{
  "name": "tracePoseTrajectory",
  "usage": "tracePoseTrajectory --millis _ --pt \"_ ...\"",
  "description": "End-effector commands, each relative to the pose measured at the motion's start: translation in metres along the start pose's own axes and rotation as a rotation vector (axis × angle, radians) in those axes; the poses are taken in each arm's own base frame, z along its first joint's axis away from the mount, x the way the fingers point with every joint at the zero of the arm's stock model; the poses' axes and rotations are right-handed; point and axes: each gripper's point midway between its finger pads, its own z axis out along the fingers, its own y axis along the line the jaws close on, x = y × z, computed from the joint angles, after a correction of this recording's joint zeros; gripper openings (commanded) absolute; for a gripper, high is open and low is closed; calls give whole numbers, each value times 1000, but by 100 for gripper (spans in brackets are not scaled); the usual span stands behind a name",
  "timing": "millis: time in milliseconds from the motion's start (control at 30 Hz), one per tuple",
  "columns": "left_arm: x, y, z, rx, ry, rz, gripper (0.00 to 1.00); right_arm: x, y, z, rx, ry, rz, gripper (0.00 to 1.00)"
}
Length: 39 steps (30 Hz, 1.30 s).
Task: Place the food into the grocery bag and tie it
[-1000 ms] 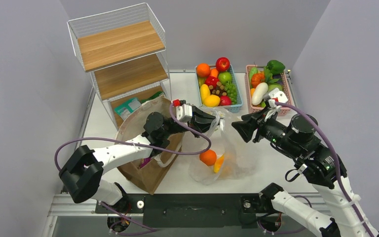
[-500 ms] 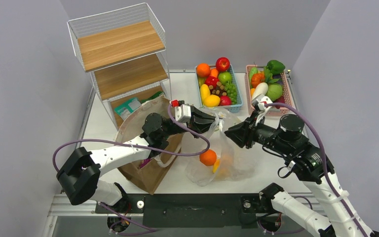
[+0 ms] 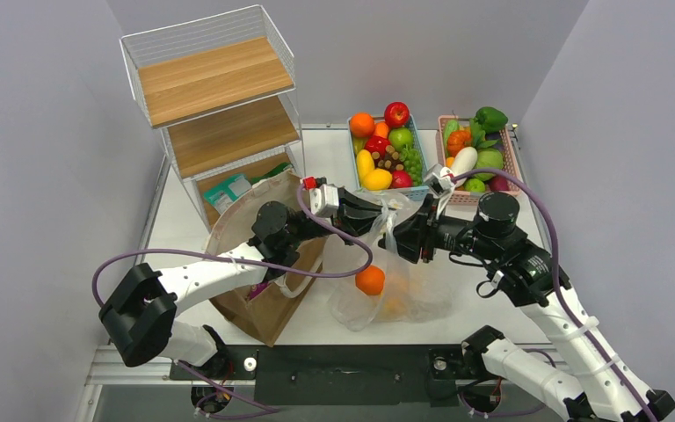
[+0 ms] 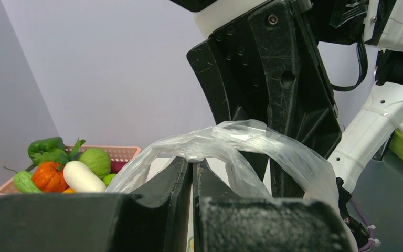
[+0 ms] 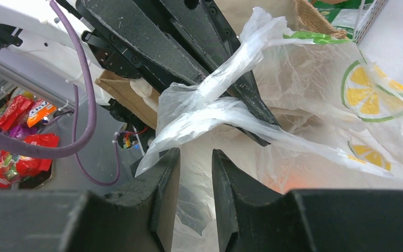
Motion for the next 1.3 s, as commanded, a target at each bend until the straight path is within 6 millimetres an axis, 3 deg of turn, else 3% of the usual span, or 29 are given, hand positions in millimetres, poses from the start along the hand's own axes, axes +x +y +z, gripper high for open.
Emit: tracePoseTrajectory --millis 0,333,567,967,1267 --pt "-25 -3 1 -13 -66 15 0 -20 15 4 -83 -81 -39 27" --pt "-29 0 0 -38 -93 -5 0 -22 14 13 -114 -115 -27 36" --pt "-30 2 0 -58 -109 -15 0 -28 16 21 -119 -159 -9 51" --pt "-26 5 -1 -113 -112 -9 0 -30 20 36 -59 -213 8 54" --pt "-26 4 -1 -134 -108 -2 0 -36 6 41 41 -253 59 57"
